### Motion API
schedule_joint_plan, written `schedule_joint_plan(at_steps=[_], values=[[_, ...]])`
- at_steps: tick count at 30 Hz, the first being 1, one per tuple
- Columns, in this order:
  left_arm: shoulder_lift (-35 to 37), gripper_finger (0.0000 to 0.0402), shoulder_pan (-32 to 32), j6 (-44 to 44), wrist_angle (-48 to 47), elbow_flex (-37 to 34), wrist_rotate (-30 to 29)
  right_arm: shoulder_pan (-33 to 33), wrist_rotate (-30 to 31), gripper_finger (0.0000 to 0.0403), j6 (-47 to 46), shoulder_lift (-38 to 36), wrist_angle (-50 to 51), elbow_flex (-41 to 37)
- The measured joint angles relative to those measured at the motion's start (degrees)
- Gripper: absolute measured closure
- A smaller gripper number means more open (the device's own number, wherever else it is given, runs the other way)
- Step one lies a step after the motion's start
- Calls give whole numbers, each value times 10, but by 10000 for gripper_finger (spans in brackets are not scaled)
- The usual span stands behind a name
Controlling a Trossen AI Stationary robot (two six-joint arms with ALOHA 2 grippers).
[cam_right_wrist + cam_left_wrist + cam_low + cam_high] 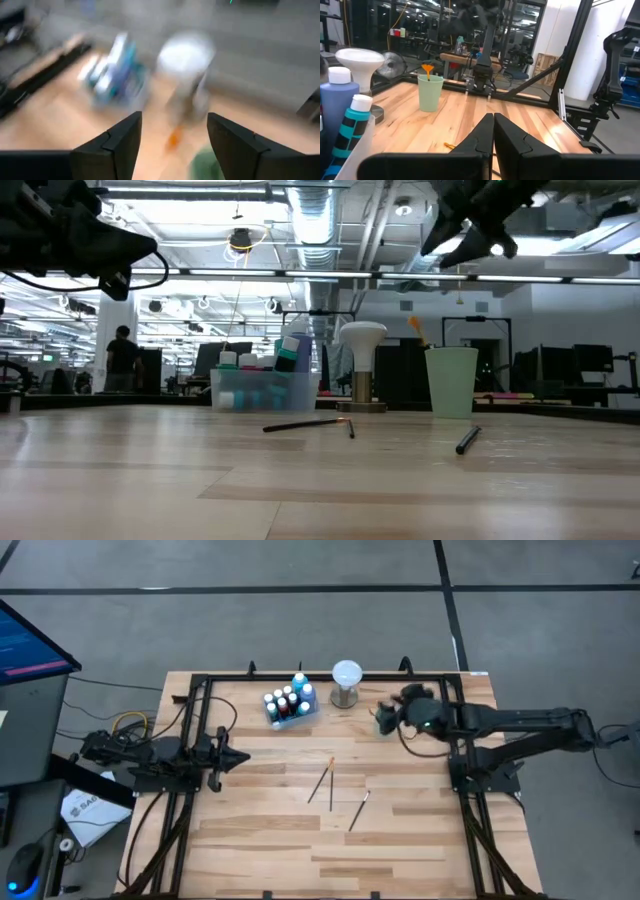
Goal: Pick & Place Paint Supplies
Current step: Put the silver paint brush into the cup
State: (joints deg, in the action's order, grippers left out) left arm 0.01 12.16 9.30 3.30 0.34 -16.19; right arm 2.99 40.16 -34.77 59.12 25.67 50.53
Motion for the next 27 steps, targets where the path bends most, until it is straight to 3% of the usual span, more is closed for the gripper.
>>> schedule_joint_plan(at_steps=[5, 8, 12, 17, 27], values=[[0, 396, 0, 0, 0, 0, 0, -62, -182, 199, -210, 92, 173, 87], [0, 396, 0, 0, 0, 0, 0, -114, -247, 208, -320, 160, 239, 109], [0, 396, -1, 0, -1, 0, 0, -179, -269, 203, -488, 237, 292, 118], [0, 396, -1, 0, -1, 0, 0, -222, -269, 173, -663, 309, 271, 119], [0, 396, -1, 0, 0, 0, -1, -185, -288, 156, -703, 406, 193, 119]])
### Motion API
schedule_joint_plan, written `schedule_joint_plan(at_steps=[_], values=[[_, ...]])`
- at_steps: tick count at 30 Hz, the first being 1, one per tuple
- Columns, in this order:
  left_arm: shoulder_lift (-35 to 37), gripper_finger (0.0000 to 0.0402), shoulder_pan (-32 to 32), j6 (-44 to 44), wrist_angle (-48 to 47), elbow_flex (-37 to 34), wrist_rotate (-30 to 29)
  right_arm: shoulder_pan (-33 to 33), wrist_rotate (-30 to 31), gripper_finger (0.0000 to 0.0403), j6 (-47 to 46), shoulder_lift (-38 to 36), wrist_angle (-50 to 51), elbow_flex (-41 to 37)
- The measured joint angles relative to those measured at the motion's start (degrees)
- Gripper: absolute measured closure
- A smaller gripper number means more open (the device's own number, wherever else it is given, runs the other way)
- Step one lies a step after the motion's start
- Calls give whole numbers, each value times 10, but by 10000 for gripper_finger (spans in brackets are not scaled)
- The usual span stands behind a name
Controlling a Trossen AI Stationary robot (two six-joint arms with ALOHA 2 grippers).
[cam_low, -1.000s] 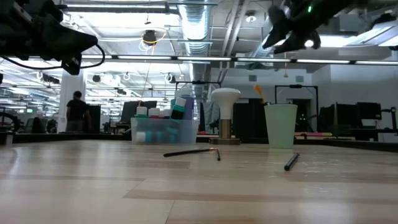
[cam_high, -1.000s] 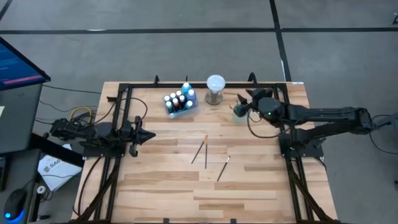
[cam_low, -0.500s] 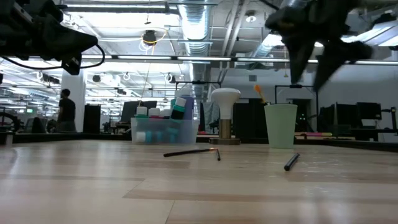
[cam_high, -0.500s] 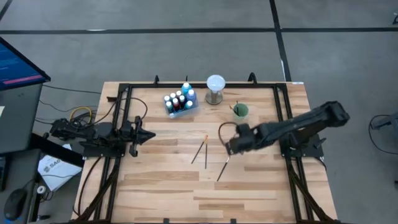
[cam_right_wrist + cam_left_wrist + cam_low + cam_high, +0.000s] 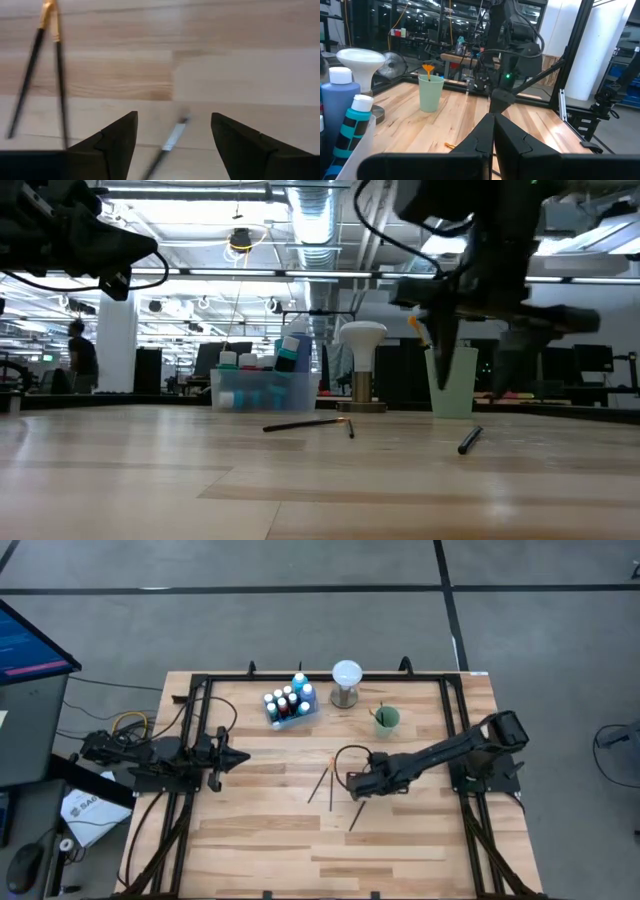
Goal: Pick & Place Paint Supplies
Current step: Put the silver paint brush into the cup
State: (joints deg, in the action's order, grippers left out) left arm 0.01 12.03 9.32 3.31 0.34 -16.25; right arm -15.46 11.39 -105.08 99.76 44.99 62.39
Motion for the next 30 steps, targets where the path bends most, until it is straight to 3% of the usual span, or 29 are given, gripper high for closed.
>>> schedule_joint_plan(at_steps=[13, 25, 30], values=[[0, 396, 0, 0, 6, 0, -1, 15, -87, 199, -18, 74, -51, 2], [0, 396, 0, 0, 7, 0, -1, 32, -97, 384, 1, 83, -16, 3], [0, 396, 0, 0, 9, 0, 0, 40, -96, 398, 28, 83, -16, 3]])
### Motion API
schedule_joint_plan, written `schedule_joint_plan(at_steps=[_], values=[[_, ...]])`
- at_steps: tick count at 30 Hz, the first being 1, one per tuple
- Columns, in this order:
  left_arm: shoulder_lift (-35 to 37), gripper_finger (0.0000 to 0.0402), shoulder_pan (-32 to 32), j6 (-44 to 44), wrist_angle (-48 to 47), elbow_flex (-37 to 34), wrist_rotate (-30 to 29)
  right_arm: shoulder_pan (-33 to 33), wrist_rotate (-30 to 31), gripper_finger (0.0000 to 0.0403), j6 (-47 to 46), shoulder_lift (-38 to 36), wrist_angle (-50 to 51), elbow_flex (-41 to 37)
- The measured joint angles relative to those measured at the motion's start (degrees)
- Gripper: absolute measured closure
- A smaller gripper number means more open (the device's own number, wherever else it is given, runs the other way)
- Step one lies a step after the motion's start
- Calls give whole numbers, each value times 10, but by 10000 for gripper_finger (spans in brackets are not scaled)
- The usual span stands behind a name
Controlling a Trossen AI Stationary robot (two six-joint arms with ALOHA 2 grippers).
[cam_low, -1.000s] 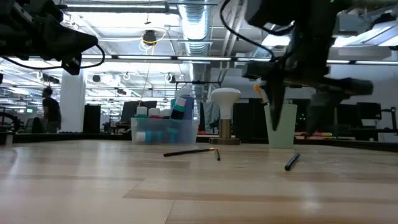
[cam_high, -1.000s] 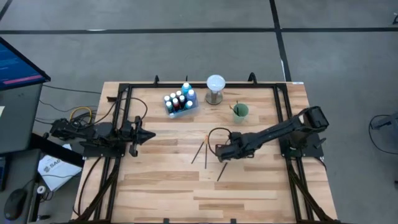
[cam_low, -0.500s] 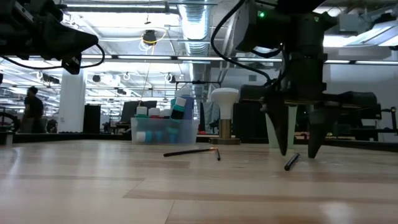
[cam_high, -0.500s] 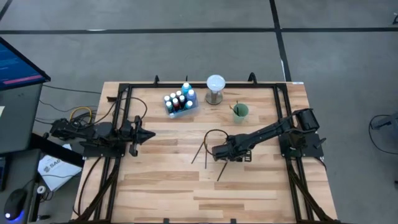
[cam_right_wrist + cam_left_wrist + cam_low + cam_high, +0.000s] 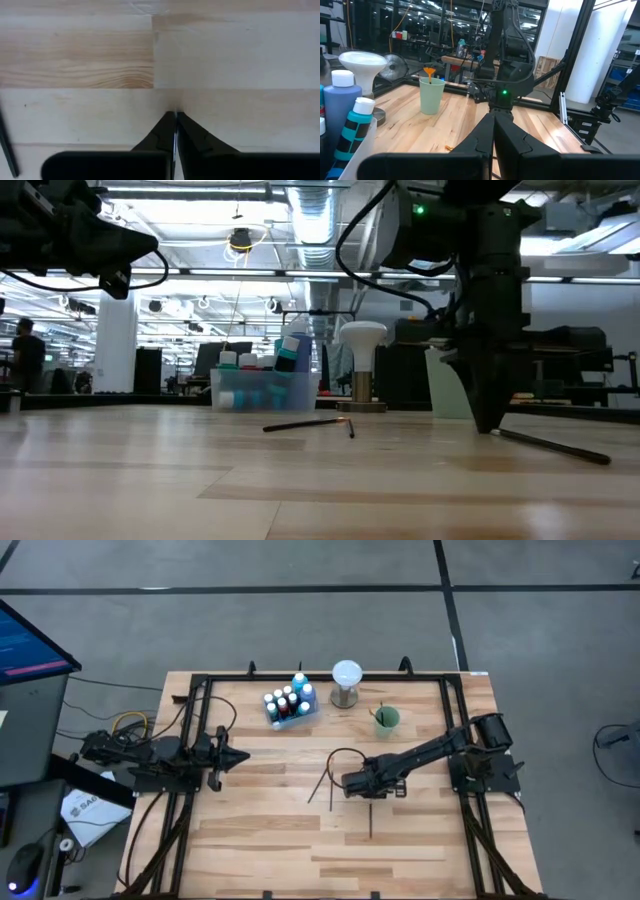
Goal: Pick & Place Paint Supplies
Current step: Put the silver paint brush into the cup
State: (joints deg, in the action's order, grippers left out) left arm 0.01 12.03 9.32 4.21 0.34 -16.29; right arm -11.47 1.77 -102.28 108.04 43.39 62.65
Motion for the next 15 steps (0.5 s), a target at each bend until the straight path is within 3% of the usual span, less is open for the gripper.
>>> schedule_joint_plan(at_steps=[5, 9, 15], values=[[0, 396, 0, 0, 0, 0, 0, 2, 26, 401, 51, -23, 3, -3], [0, 396, 0, 0, 0, 0, 0, 7, 123, 402, 73, -64, 15, -6], [0, 396, 0, 0, 1, 0, 0, 15, 200, 403, 136, -167, 13, -5]])
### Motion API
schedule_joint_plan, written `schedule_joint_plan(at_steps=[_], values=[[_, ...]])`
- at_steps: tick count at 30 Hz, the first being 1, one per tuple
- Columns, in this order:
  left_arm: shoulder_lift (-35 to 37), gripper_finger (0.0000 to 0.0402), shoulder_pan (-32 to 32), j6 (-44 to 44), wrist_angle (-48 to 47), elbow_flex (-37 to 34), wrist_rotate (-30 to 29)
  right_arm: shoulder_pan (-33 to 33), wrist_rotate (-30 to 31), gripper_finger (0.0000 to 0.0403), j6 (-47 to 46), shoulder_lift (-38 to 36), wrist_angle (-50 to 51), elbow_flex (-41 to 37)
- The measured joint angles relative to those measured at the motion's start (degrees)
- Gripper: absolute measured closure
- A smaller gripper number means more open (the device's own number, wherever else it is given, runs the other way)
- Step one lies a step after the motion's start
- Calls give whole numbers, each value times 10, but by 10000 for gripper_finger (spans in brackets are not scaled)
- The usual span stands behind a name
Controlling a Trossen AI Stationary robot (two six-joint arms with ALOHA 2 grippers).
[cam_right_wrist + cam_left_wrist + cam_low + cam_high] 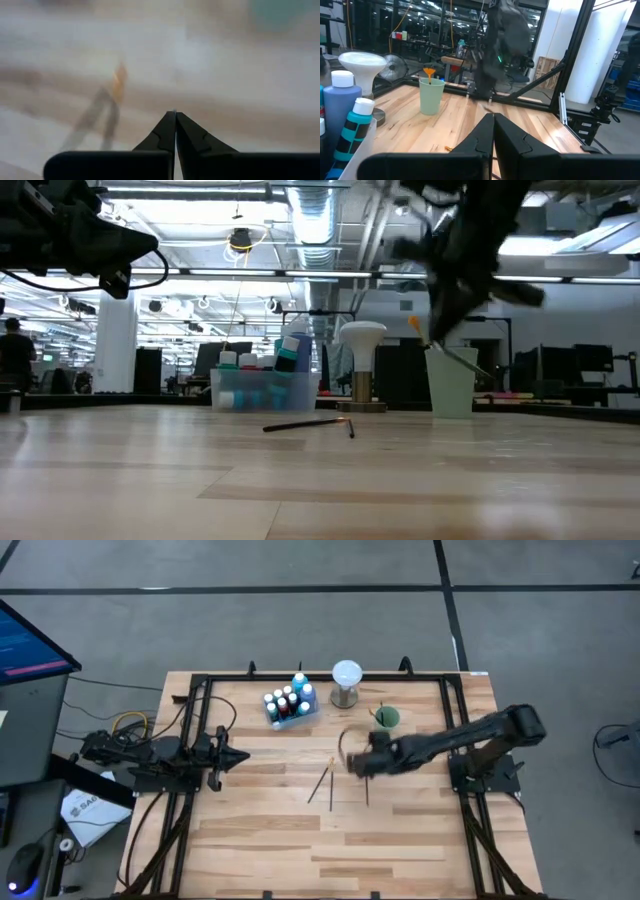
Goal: Pick & Place Paint Supplies
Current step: Put the silver paint brush into the cup
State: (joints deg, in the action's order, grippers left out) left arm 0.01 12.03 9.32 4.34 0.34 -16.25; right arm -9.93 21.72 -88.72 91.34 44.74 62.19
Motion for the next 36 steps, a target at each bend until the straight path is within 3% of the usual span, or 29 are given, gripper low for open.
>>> schedule_joint_plan(at_steps=[4, 12, 19, 25, 36], values=[[0, 396, 0, 0, 0, 0, 0, 13, 69, 403, 48, -77, 4, 1], [0, 396, 0, 0, 0, 0, 0, 66, 215, 403, 272, -203, -21, 1], [0, 396, 0, 0, 0, 0, 0, 156, 249, 403, 458, -259, -78, 2], [0, 396, 0, 0, 0, 0, 0, 229, 244, 403, 560, -262, -119, -16], [0, 396, 0, 0, 0, 0, 0, 258, 231, 403, 591, -262, -291, -164]])
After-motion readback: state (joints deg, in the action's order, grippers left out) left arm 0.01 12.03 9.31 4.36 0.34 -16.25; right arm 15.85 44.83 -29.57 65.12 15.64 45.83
